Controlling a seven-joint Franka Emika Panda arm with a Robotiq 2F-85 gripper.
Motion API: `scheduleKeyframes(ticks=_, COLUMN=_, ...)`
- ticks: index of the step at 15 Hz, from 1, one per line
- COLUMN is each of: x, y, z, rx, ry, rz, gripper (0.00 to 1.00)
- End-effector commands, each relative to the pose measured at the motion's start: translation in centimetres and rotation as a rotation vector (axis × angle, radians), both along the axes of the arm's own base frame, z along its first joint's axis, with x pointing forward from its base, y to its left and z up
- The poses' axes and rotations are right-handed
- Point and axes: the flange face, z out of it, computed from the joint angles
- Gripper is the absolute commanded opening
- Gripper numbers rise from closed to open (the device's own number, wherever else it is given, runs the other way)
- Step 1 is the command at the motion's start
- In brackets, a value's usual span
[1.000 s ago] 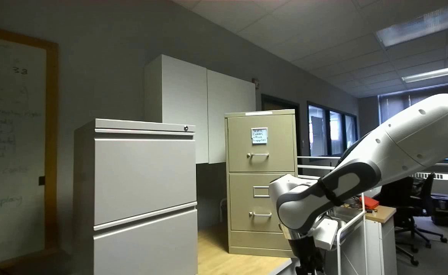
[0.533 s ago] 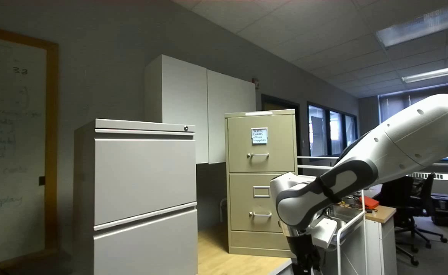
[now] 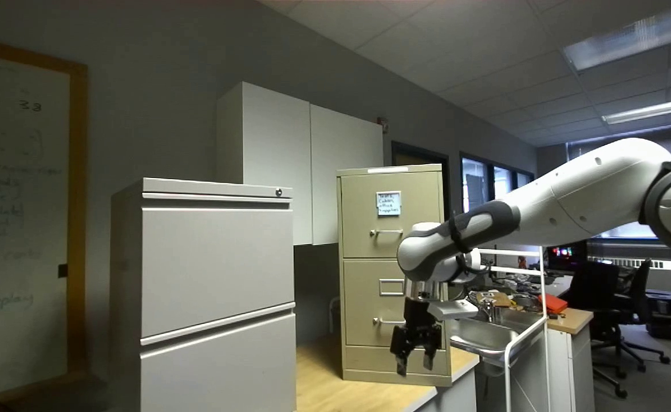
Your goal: Open the bottom drawer of the file cabinet to the right
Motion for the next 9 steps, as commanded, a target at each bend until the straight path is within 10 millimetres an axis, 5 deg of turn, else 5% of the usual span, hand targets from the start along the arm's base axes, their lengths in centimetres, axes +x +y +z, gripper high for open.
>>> scheduleKeyframes(ticks=1, x=4.7, y=-2.9, z=3.3, rx=0.109, ry=-0.076, rz=-0.15, gripper=1.0)
scheduleKeyframes(ticks=5, x=8.8, y=-6.5, z=5.4, rx=0.214, ry=-0.186, rz=-0.328, gripper=1.0)
scheduleKeyframes(ticks=9, x=13.4, y=-9.8, z=5.1, rx=0.269, ry=-0.316, rz=-0.522, gripper=1.0)
